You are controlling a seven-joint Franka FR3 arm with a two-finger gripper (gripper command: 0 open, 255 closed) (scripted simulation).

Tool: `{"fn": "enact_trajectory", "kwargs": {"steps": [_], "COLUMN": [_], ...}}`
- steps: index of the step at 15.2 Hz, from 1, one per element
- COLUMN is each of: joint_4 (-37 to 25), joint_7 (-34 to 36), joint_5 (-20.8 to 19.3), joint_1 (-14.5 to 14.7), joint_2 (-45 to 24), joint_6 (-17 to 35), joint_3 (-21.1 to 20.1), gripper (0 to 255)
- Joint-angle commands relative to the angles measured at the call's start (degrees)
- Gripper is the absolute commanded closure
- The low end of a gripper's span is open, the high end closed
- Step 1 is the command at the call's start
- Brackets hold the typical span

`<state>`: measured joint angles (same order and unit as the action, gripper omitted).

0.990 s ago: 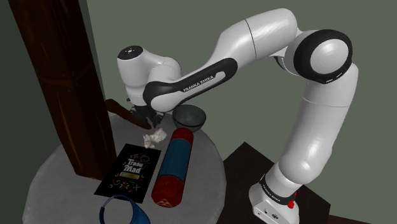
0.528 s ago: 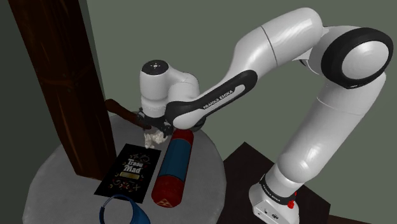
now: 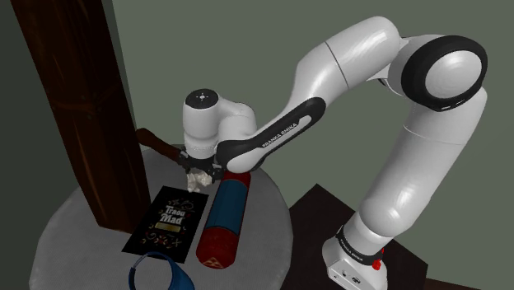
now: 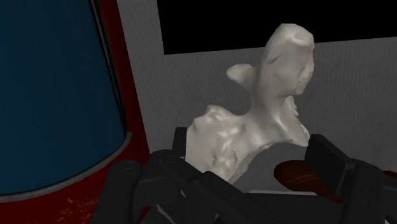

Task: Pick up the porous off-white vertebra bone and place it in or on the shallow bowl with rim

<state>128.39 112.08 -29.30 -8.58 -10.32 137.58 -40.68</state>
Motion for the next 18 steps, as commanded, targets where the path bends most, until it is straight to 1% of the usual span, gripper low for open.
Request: {"fn": "enact_trajectory", "kwargs": {"steps": [1,4,5,13,14,18], "joint_4": [-0.03,-0.02,-0.02,-0.31,-0.03,-0.55], "joint_7": [0.08,0.07,0.07,0.51,0.08,-2.79], "joint_5": [-0.1,-0.09,-0.09,-0.38,-0.1,3.46], "joint_1": [0.03,0.03,0.03,0.3,0.03,-0.76], "joint_2": [-0.08,-0.07,-0.07,-0.4,-0.08,2.62], "joint_6": [0.03,0.02,0.02,-0.14,0.03,-1.91], "joint_3": [0.03,0.02,0.02,0.02,0.03,-1.0], "gripper": [0,0,255,255,255,255]}}
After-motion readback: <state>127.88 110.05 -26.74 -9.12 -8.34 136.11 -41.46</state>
